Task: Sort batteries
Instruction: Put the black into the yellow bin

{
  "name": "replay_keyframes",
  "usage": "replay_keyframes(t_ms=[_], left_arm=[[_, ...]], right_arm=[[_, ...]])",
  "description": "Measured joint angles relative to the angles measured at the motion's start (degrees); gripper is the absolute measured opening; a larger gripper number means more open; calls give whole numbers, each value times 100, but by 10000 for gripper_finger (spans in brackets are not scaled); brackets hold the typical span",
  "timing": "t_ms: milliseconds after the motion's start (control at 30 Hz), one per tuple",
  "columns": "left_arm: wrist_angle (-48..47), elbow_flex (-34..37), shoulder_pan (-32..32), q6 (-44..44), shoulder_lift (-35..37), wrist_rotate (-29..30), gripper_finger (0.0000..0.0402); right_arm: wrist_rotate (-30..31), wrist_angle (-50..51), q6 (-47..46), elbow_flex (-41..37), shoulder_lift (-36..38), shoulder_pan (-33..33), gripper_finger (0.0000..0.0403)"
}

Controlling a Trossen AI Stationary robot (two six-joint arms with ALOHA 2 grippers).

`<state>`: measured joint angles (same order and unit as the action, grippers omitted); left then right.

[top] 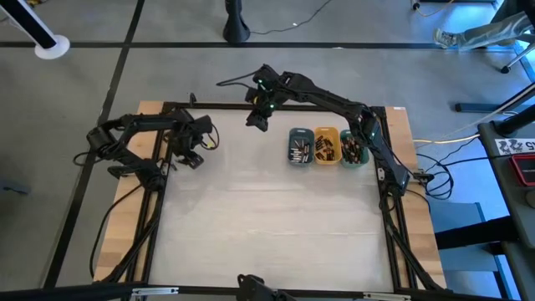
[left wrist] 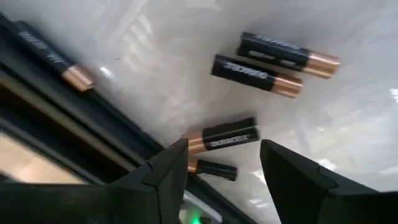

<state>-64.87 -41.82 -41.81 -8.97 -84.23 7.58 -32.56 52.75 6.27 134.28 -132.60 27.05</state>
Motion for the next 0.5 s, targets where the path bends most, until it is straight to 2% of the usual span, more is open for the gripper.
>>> replay_keyframes(t_ms=[167, 500], left_arm=[[95, 0, -58, 54, 0, -280, 176], [315, 2, 98, 70, 0, -454, 183]], right_arm=[[1, 225, 84, 0, 2, 0, 122], [-1, 322, 284, 0, 2, -2, 122]])
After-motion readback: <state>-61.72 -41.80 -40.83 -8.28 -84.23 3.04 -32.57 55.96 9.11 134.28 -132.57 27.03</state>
